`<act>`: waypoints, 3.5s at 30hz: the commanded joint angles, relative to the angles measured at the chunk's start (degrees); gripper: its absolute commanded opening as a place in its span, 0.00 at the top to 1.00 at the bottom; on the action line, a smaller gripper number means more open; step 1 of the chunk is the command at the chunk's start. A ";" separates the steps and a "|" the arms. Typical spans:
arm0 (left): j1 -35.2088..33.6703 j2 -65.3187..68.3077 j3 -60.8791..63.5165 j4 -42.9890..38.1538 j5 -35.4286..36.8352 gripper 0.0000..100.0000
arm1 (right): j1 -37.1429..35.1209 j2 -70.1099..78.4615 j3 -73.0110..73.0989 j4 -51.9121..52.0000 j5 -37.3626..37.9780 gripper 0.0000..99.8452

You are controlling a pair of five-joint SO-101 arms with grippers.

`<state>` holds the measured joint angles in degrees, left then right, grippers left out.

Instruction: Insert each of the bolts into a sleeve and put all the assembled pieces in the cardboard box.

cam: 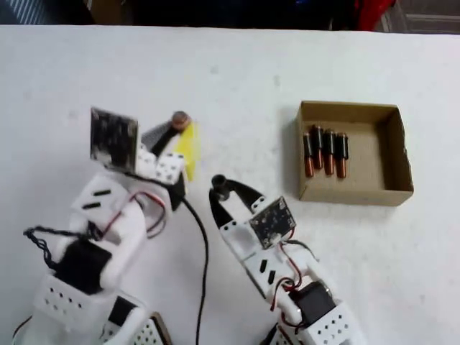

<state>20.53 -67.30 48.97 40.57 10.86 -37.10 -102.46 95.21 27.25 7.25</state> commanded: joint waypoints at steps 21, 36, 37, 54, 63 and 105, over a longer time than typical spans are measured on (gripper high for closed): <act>9.36 -13.85 13.27 -10.20 0.88 0.98 | -0.40 -0.66 0.79 -2.86 0.00 0.98; 5.67 -13.76 13.36 -12.40 0.88 0.98 | -0.66 -0.66 -0.26 -8.31 4.48 0.98; 5.67 -13.76 13.36 -12.40 0.88 0.98 | -0.66 -0.66 -0.26 -8.31 4.48 0.98; 6.99 -13.93 18.55 -15.65 0.97 0.98 | -0.75 -0.66 -0.26 -8.31 4.84 0.98; 8.48 -14.02 16.00 -10.99 2.55 0.98 | -0.66 -0.66 -0.26 -8.31 4.84 0.98; 5.93 -14.11 22.24 -3.25 2.11 0.97 | -0.40 -0.66 -0.18 -8.22 4.92 0.98</act>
<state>27.30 -81.01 71.30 37.32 13.14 -37.98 -102.37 95.56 20.66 11.38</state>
